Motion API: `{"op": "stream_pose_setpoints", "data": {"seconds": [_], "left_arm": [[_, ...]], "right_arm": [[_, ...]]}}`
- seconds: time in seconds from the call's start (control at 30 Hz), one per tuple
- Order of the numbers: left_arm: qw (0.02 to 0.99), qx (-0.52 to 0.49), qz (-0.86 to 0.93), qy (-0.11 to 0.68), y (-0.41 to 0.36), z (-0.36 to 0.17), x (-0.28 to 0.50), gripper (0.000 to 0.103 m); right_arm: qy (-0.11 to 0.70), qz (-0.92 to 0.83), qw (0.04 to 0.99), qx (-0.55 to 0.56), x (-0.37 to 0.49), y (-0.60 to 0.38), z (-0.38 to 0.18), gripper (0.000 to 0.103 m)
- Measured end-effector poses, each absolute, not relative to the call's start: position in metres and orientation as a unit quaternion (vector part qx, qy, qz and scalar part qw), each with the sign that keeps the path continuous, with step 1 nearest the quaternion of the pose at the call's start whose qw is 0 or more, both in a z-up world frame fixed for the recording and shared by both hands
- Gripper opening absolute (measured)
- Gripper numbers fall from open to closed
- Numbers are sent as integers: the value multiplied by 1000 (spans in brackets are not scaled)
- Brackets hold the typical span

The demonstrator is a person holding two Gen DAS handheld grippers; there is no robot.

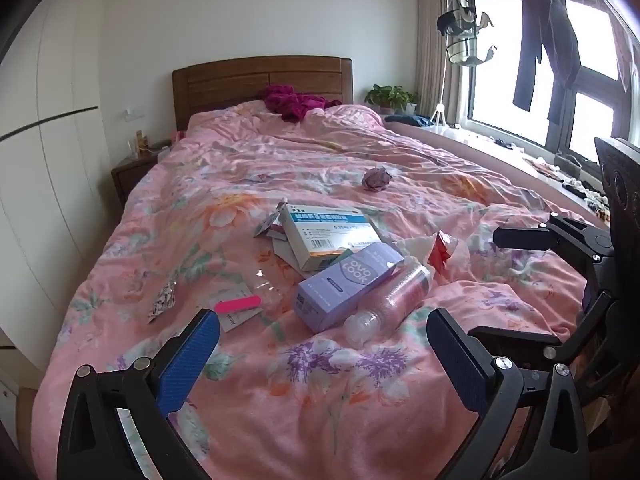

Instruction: Collect trash

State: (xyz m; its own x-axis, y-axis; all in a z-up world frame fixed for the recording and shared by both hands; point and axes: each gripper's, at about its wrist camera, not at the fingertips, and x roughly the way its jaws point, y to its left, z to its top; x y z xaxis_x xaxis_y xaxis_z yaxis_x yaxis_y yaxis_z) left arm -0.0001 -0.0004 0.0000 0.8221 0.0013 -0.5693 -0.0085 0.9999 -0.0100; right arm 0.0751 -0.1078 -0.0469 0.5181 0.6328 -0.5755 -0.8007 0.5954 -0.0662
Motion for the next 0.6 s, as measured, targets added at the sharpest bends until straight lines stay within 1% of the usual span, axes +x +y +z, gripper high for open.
{"op": "stream_pose_setpoints", "data": {"seconds": [0.6], "left_arm": [[955,9,7,296,-3,0,2,103]], "right_arm": [[263,410,857,-171,77,-102,-48,103]]}}
